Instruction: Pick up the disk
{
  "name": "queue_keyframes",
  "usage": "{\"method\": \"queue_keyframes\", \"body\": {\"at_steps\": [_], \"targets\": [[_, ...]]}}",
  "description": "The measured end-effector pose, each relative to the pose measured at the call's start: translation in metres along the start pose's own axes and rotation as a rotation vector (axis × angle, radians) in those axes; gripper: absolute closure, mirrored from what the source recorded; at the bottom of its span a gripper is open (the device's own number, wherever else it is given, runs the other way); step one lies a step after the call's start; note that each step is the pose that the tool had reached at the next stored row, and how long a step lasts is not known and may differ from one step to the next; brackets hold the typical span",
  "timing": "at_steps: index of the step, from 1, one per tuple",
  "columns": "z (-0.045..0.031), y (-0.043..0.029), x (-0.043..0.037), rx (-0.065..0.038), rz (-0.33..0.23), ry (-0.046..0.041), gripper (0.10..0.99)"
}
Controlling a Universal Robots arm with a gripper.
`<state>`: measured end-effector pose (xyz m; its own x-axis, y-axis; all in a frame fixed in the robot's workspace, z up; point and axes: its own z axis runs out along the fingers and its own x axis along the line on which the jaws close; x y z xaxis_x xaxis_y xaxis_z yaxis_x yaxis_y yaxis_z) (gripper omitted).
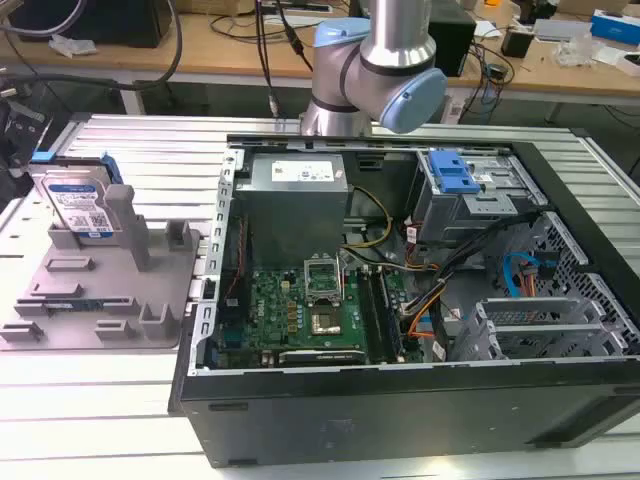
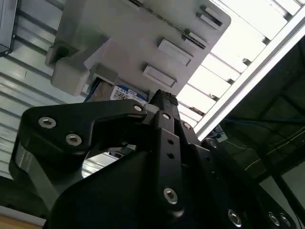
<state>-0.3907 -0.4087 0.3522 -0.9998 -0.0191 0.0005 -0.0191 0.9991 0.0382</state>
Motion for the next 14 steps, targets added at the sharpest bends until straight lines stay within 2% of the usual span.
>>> {"method": "queue_keyframes", "body": {"at_steps": [12,14], "targets": [[0.0000,0.0000,0.0000,0.000,-0.001,0.0001,0.980],[0.0000,0.0000,0.0000,0.000,-0.017,0.0006,0.980]]}}
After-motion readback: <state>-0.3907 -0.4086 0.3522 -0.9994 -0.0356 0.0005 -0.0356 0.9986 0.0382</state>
